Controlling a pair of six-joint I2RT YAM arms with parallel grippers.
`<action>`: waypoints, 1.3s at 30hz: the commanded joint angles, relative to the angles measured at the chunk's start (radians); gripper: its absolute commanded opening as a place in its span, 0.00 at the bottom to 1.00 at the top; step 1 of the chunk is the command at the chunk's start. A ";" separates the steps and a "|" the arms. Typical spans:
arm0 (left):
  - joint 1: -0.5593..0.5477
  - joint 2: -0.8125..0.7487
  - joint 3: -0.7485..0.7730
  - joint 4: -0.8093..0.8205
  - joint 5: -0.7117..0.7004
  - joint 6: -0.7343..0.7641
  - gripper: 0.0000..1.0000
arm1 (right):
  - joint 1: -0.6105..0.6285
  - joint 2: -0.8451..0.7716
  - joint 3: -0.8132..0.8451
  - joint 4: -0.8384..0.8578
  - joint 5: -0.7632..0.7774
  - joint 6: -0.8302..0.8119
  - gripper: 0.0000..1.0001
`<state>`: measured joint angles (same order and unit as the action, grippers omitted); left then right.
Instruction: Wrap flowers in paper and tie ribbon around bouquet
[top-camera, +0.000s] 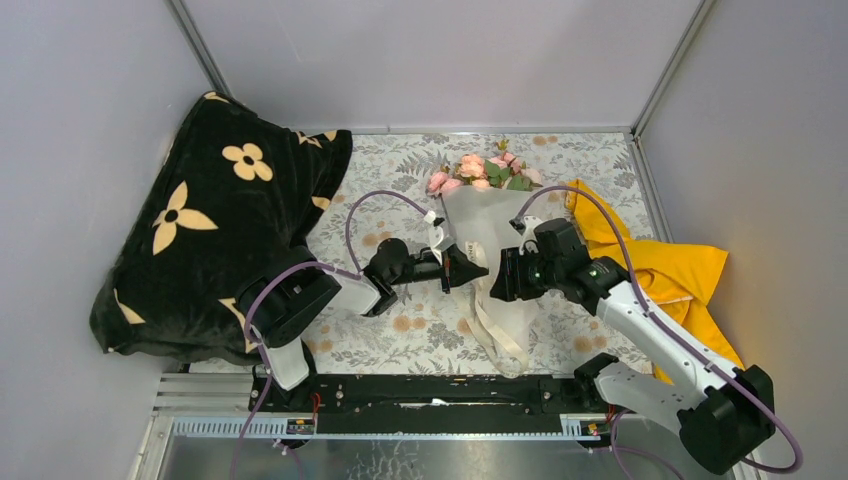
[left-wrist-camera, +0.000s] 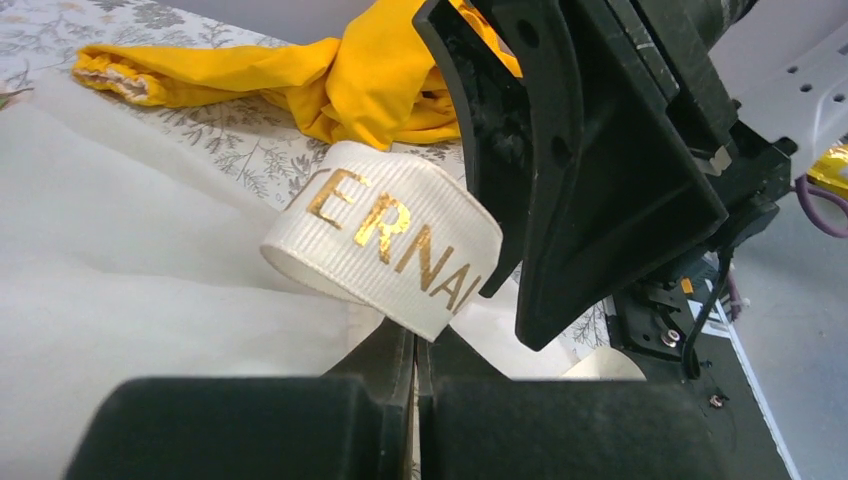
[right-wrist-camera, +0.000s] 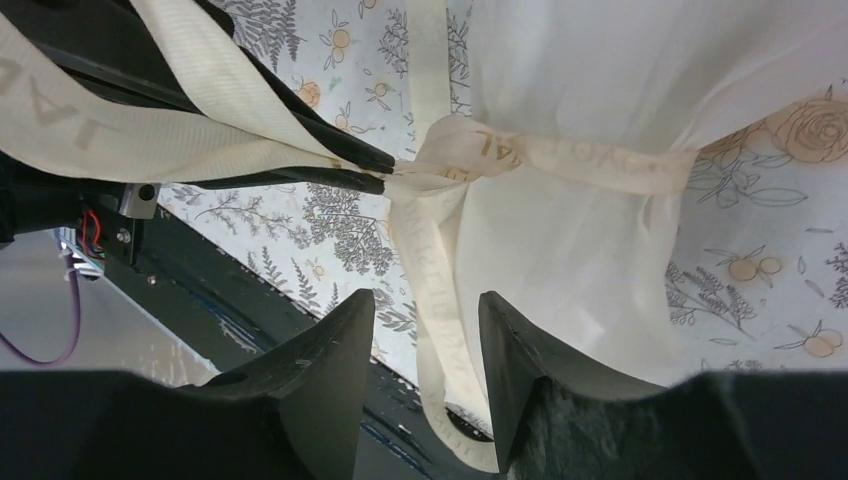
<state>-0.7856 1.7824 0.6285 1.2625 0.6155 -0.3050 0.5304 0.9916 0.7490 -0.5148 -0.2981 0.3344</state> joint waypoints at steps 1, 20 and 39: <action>-0.009 -0.016 0.013 -0.008 -0.090 -0.046 0.00 | -0.021 0.028 0.031 0.077 -0.049 -0.084 0.51; -0.006 -0.003 0.000 -0.048 -0.160 0.012 0.00 | 0.109 -0.112 -0.279 0.092 -0.027 0.278 0.55; -0.003 -0.008 -0.008 -0.043 -0.140 0.048 0.00 | 0.142 0.027 -0.337 0.225 -0.032 0.232 0.20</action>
<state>-0.7910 1.7828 0.6262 1.2026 0.4747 -0.2943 0.6643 1.0054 0.4229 -0.3435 -0.3069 0.5720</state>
